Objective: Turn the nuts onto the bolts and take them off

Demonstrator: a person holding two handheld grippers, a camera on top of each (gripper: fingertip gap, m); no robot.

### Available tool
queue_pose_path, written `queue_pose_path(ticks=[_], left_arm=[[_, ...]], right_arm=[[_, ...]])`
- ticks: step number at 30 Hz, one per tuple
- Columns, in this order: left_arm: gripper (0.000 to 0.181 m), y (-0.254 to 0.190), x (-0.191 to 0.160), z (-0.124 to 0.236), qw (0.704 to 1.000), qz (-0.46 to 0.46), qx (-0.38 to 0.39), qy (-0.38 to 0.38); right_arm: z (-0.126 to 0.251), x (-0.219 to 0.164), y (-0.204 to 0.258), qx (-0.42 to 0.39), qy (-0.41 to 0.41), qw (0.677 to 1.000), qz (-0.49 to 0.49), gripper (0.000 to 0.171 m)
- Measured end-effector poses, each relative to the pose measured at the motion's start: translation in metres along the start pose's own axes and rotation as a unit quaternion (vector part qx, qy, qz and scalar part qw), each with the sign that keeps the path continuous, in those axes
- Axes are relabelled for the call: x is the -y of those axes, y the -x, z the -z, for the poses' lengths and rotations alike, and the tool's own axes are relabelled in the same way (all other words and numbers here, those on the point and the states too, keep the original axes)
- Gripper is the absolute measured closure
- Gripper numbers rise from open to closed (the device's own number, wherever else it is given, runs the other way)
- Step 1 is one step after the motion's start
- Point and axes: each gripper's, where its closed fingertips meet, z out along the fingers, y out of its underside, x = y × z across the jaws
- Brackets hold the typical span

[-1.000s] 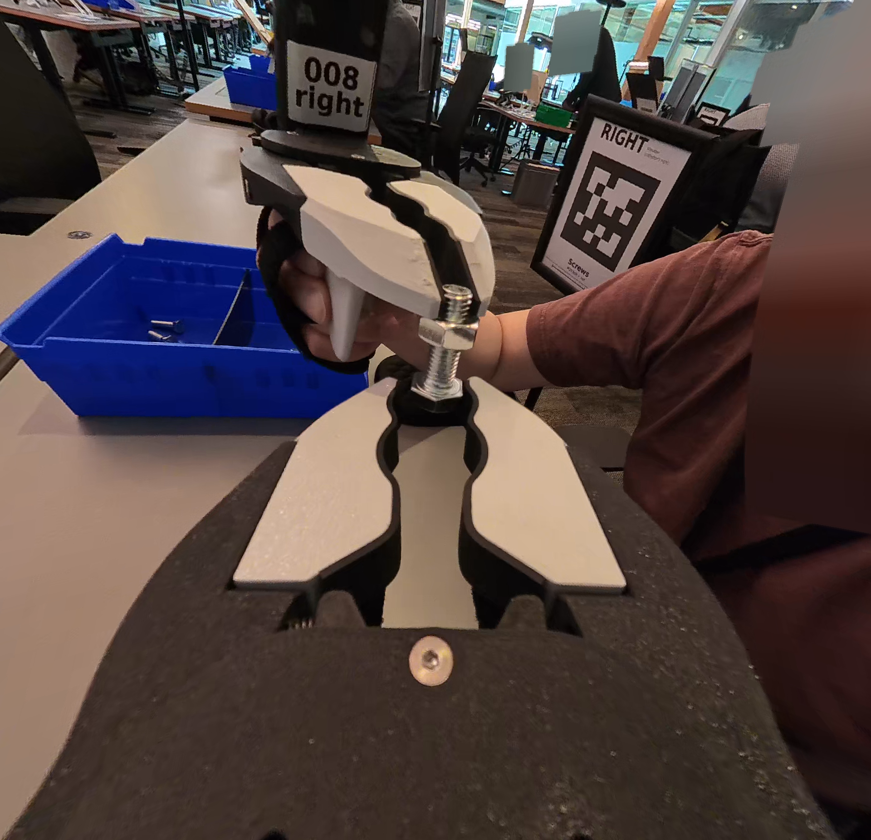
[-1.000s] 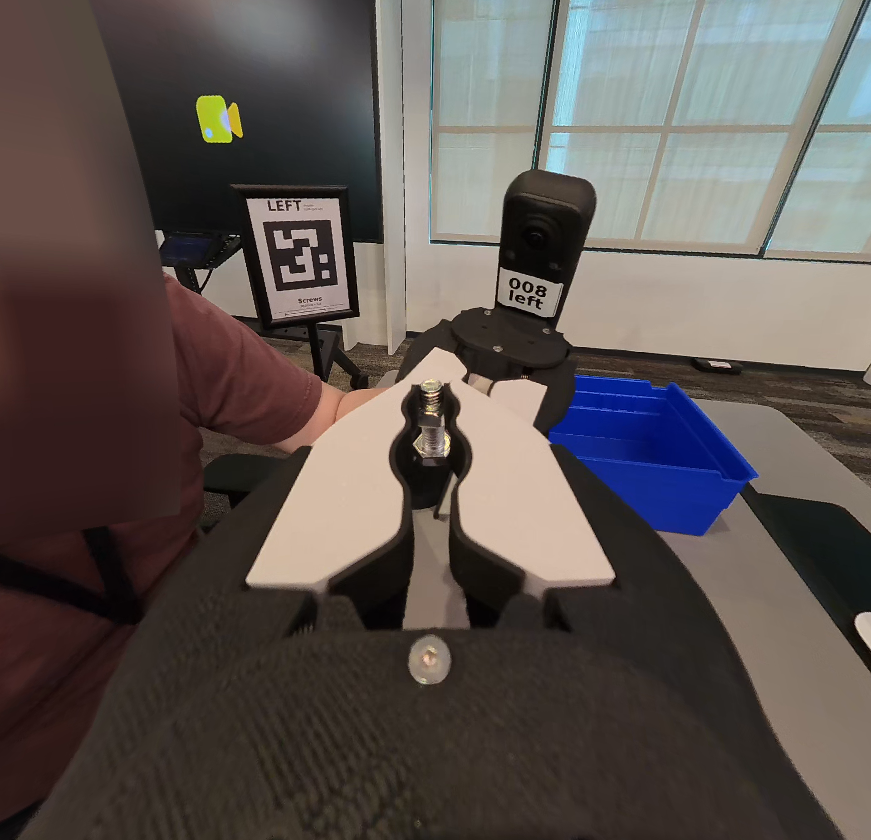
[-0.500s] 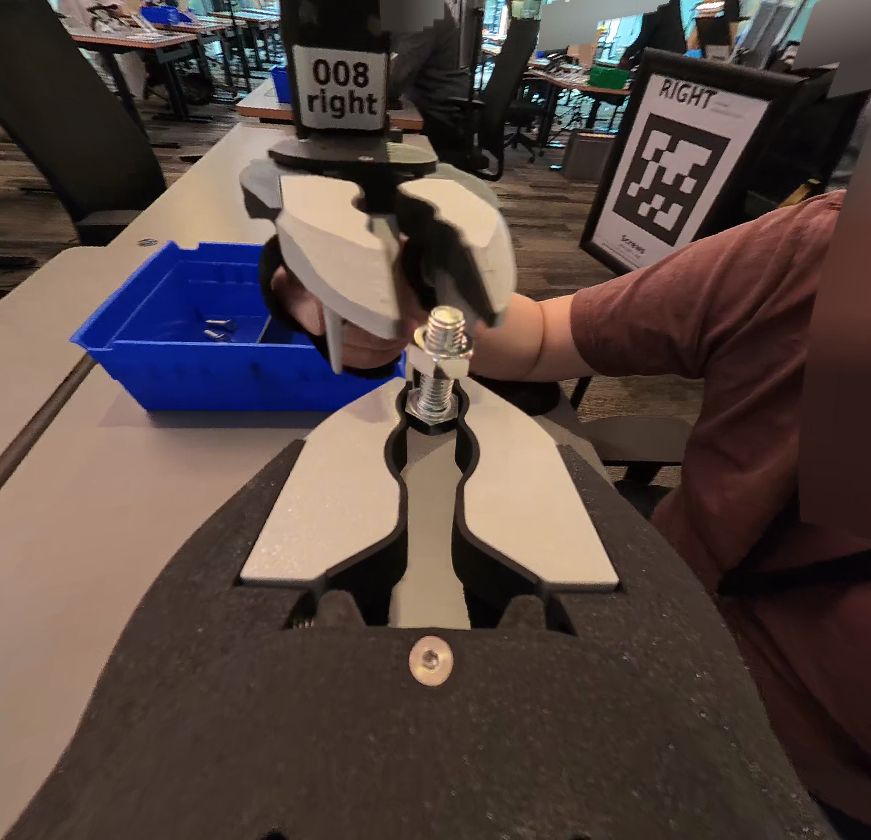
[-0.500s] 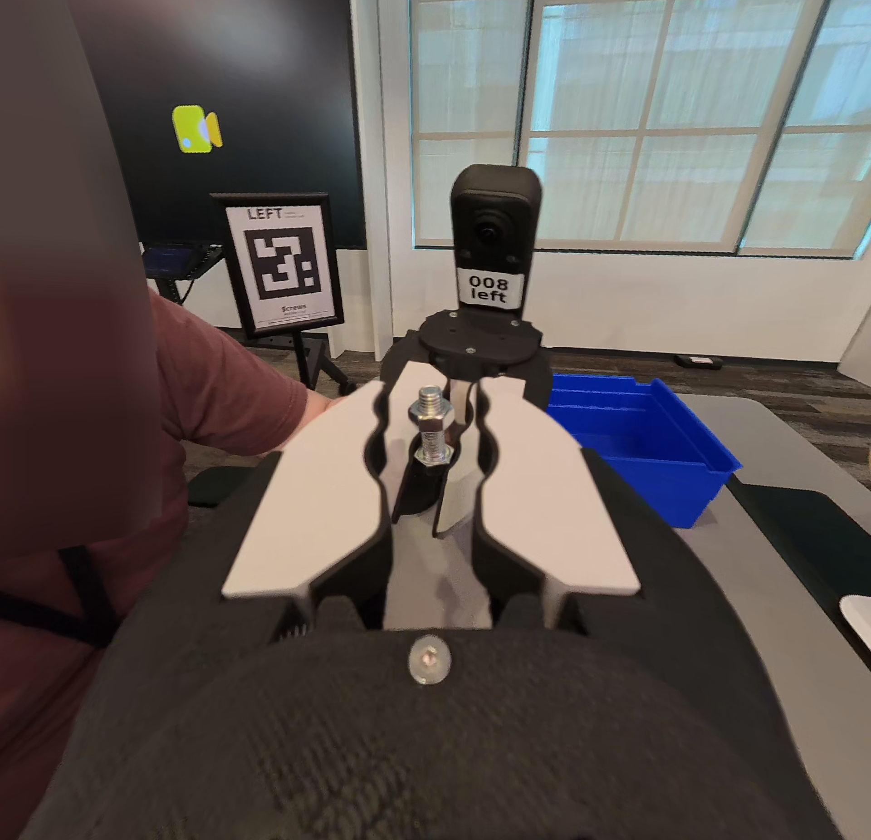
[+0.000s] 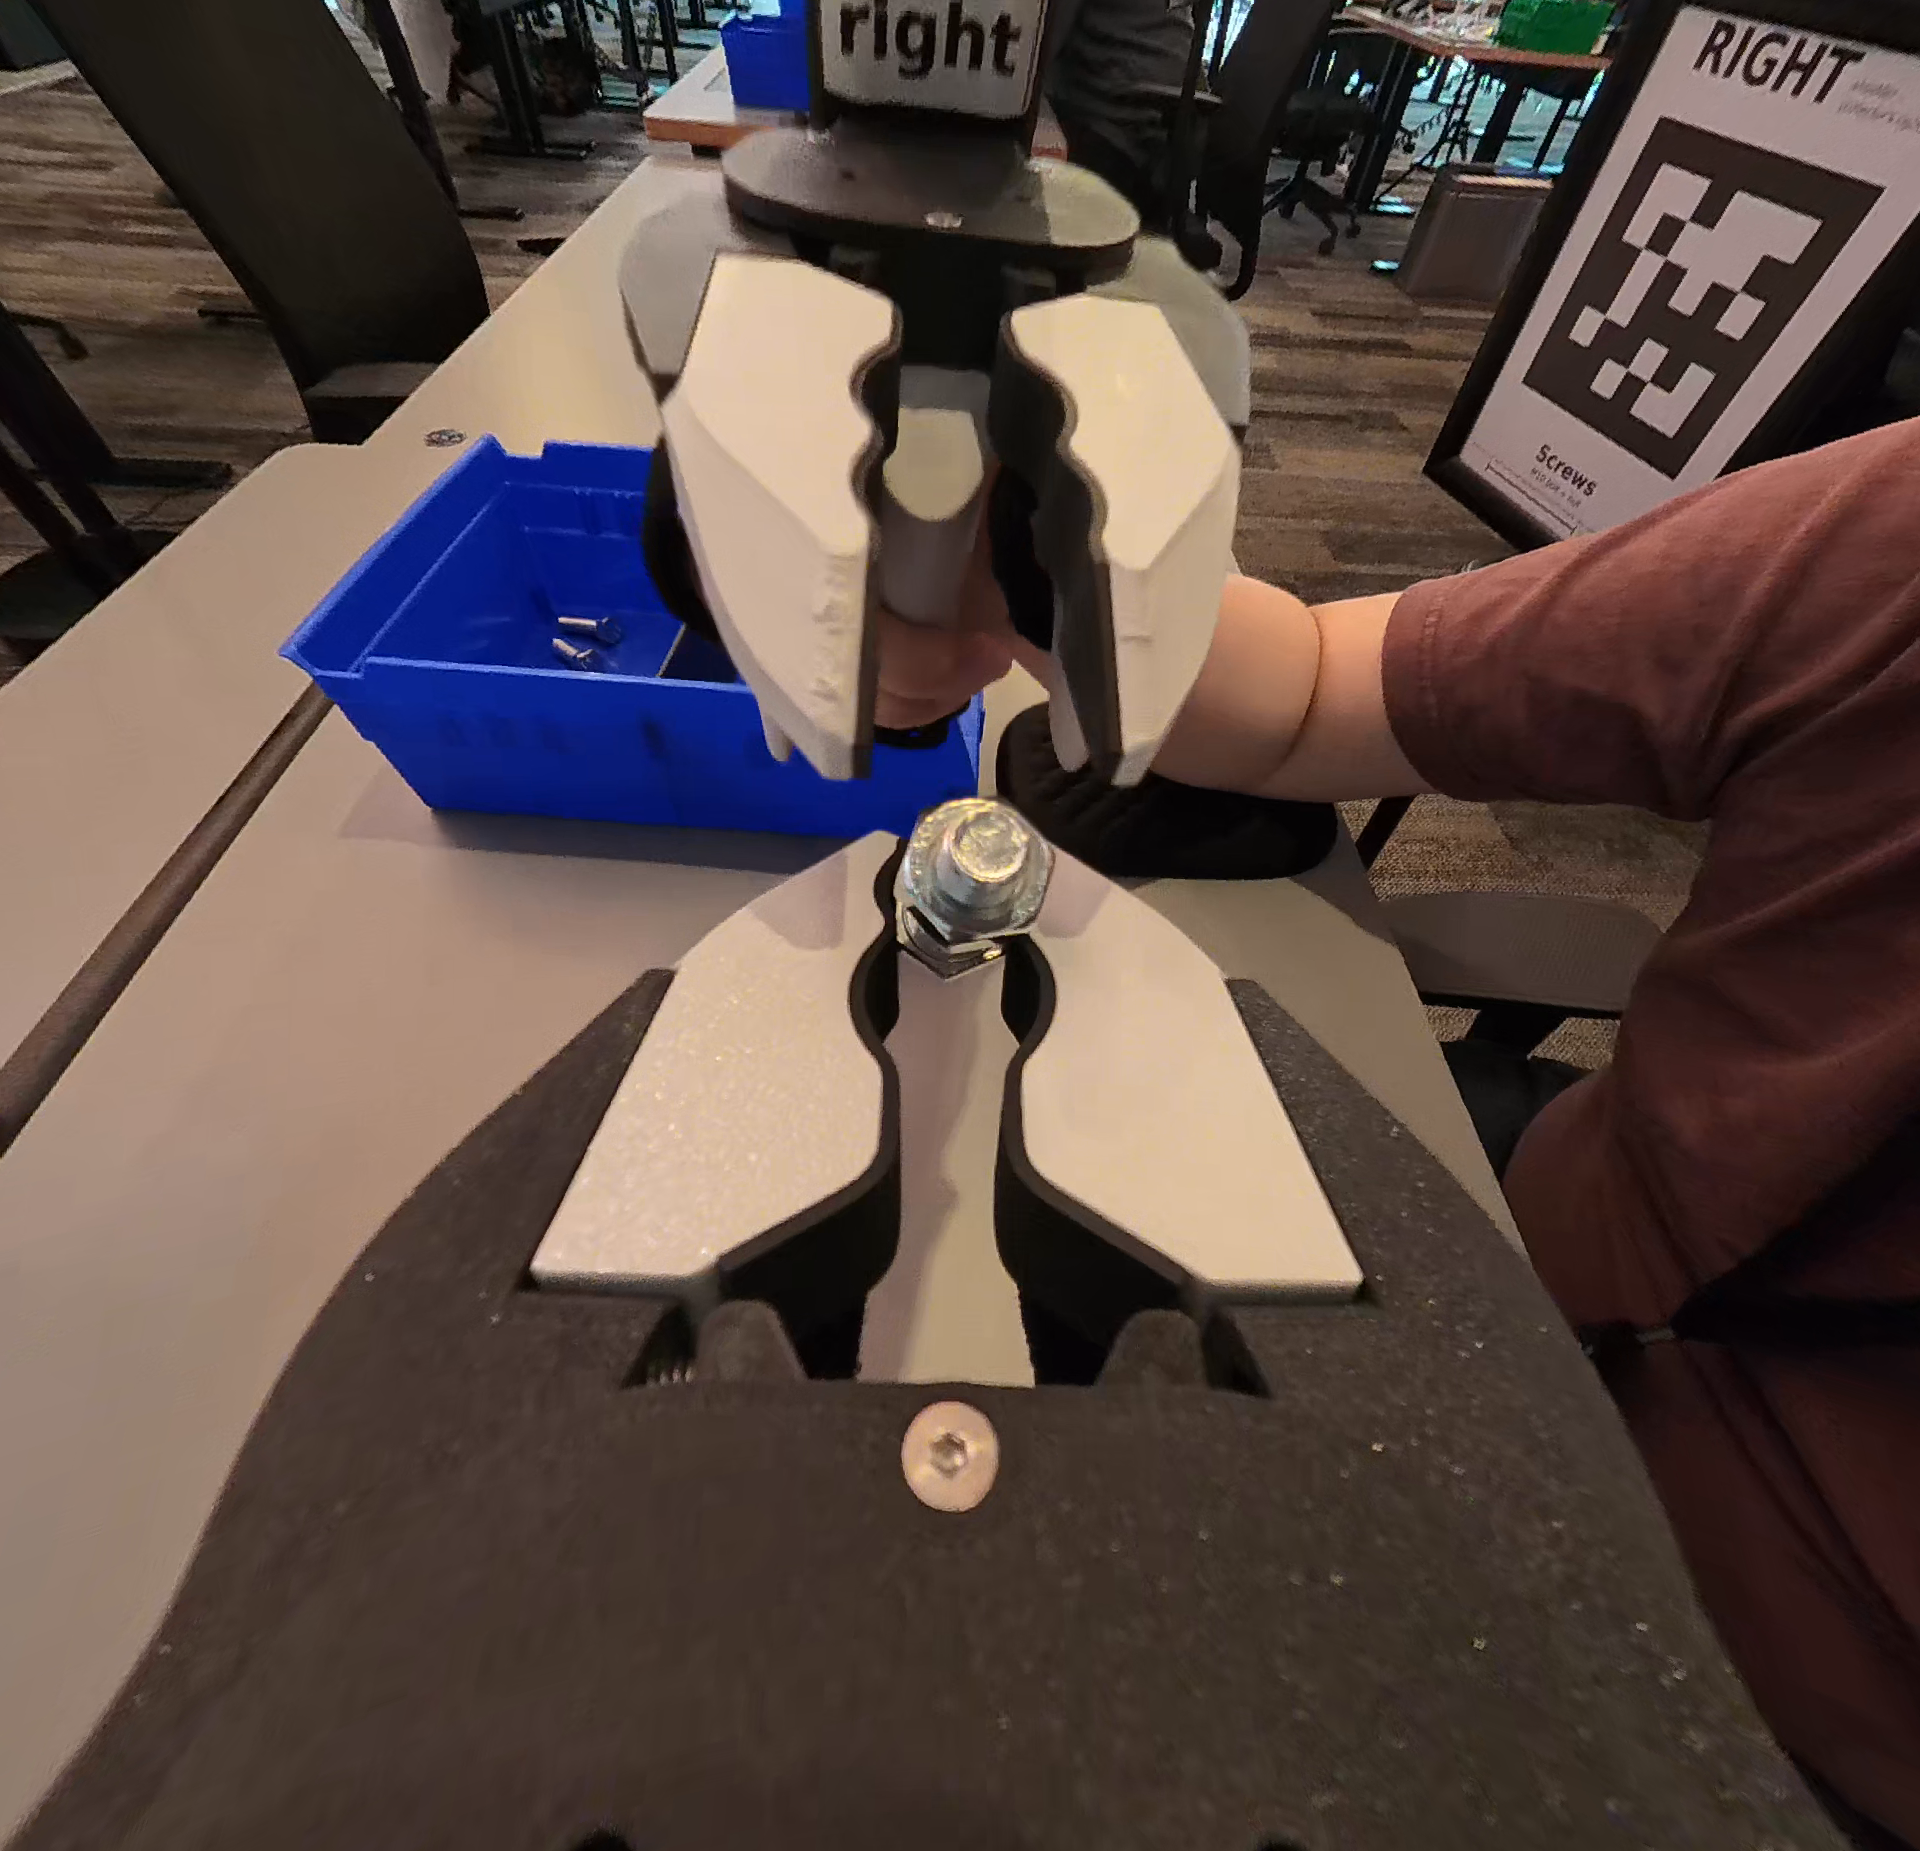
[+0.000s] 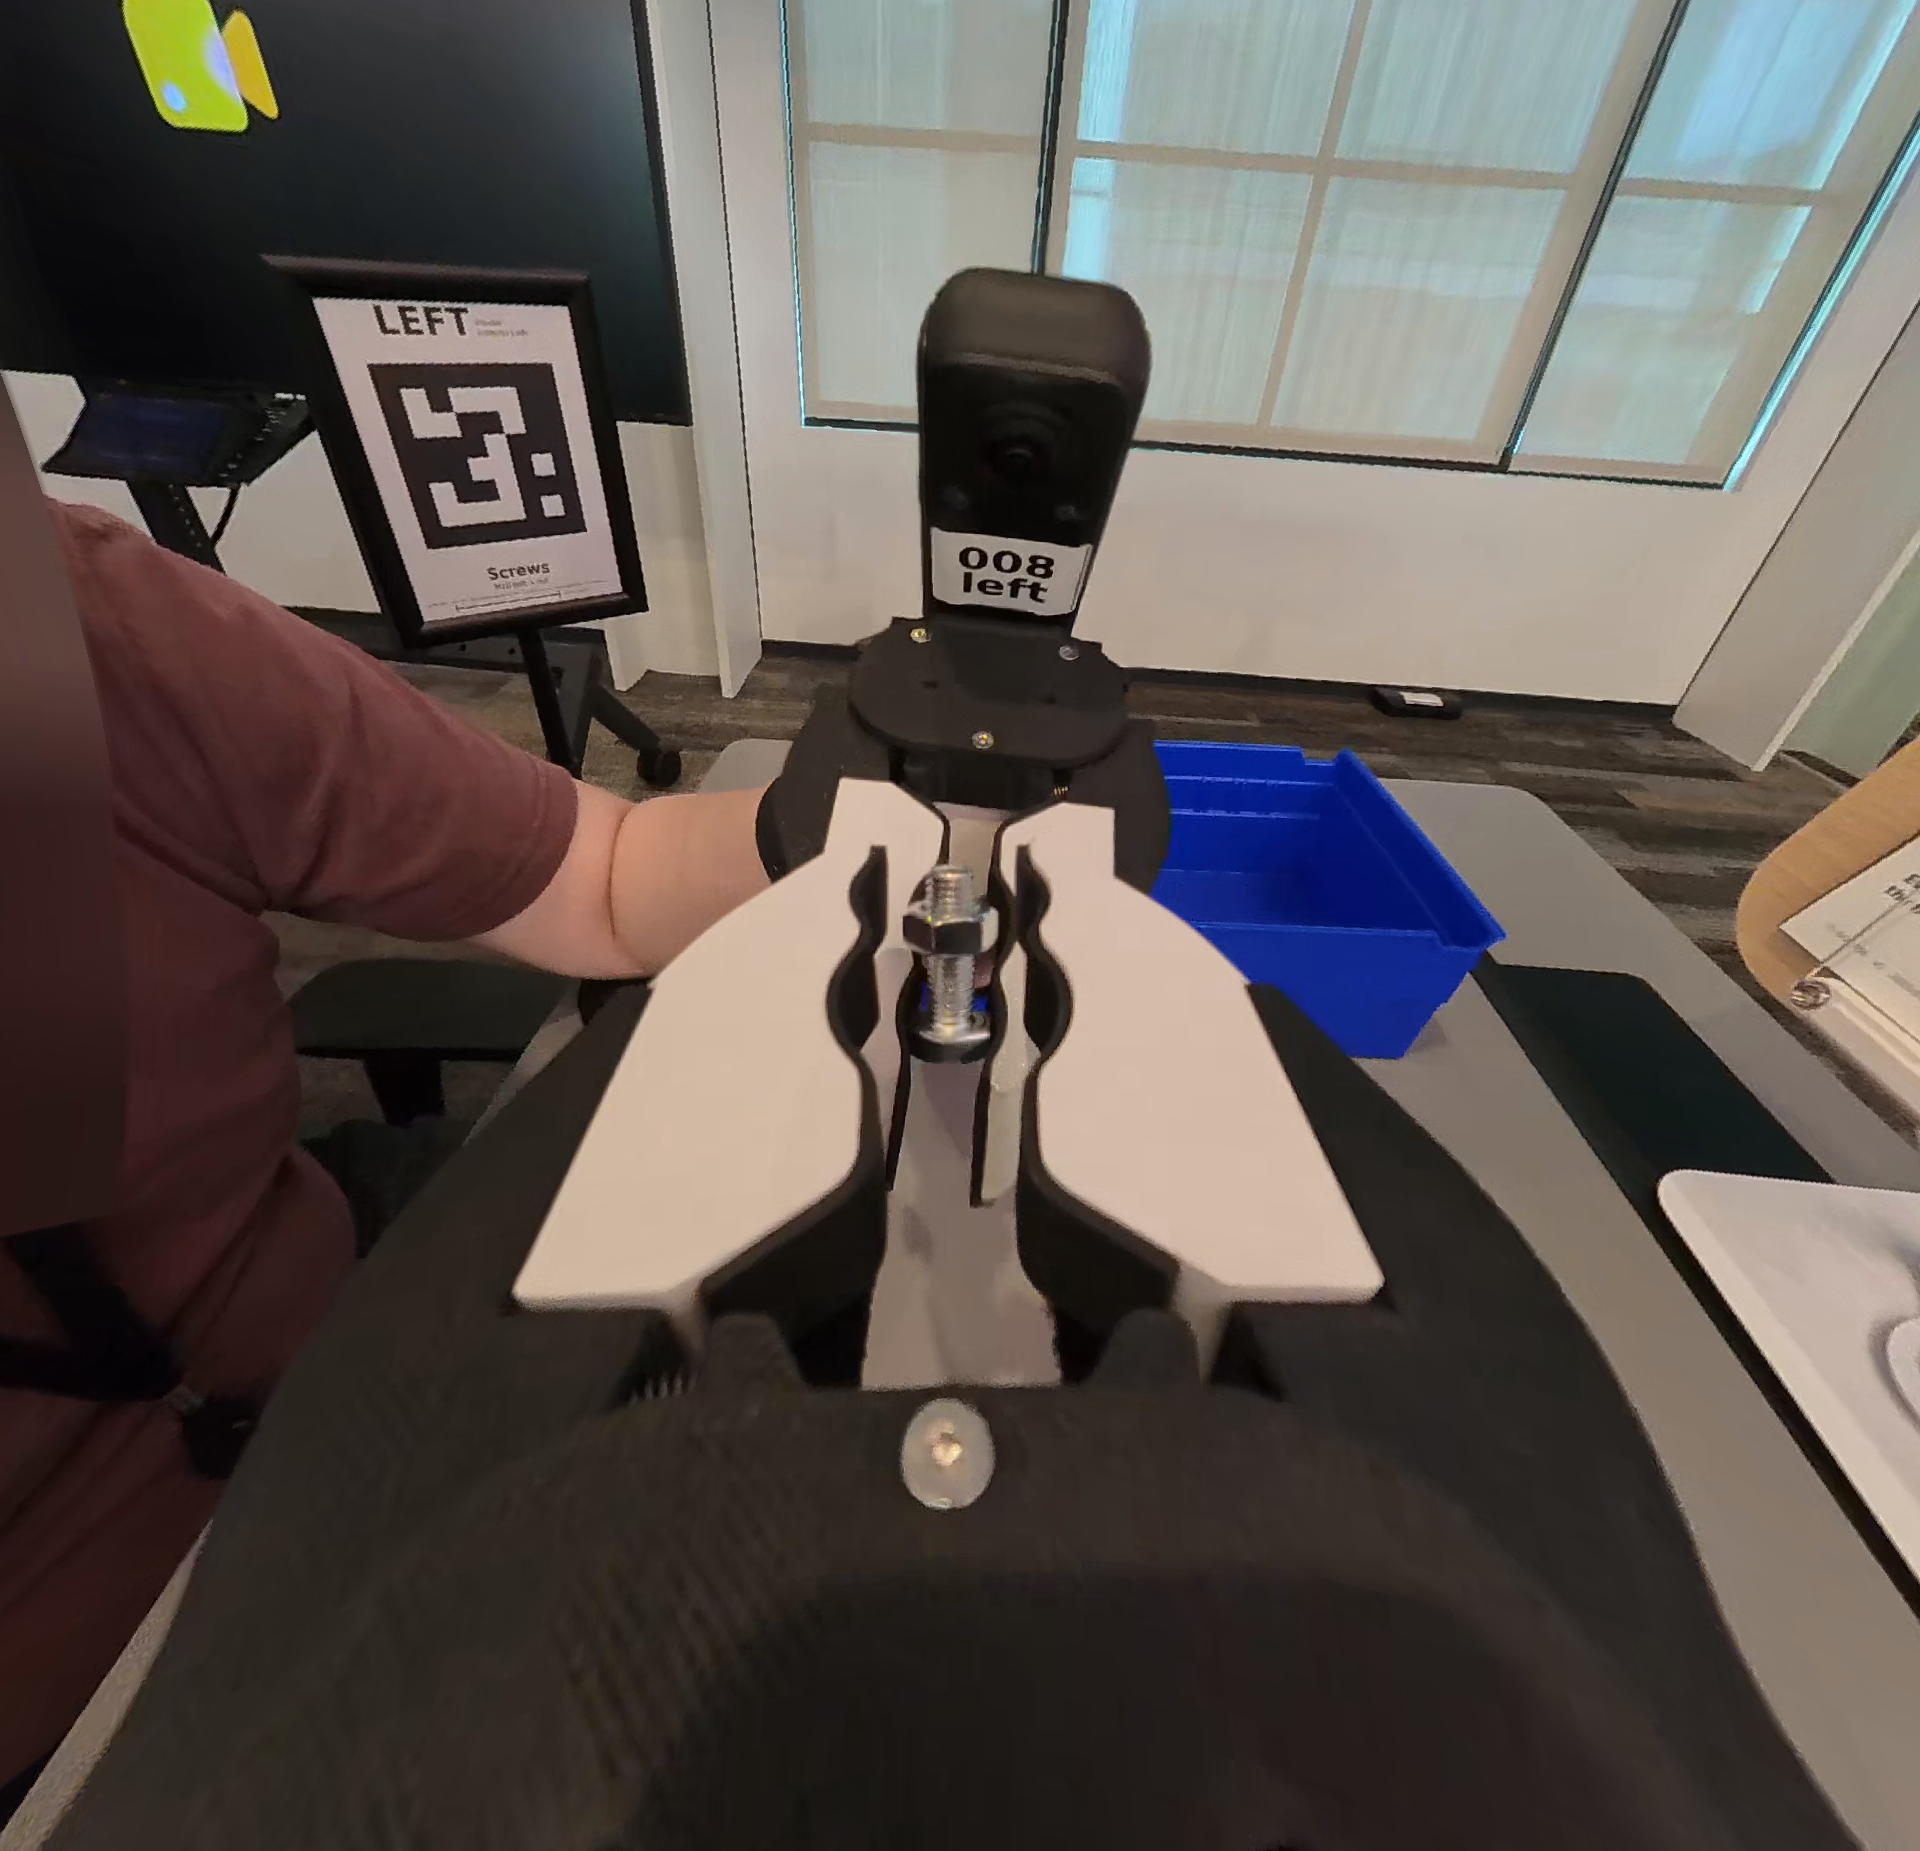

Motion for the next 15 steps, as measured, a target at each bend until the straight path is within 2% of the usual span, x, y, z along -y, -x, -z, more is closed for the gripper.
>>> queue_pose_path(ticks=[10,14,15], left_arm=[[0.166,0.001,-0.011,-0.006,0.999,-0.009,0.01,0.037],[0.165,0.0,-0.003,-0.003,1.0,-0.001,-0.002,0.003],[0.158,0.0,0.001,-0.002,1.0,0.0,-0.005,-0.011]], right_arm=[[-0.009,-0.022,0.002,-0.005,0.074,0.997,0.01,0.161],[-0.005,-0.008,0.001,-0.012,0.031,0.999,0.009,0.161],[-0.003,-0.002,0.001,-0.007,0.009,1.0,0.003,0.161]])
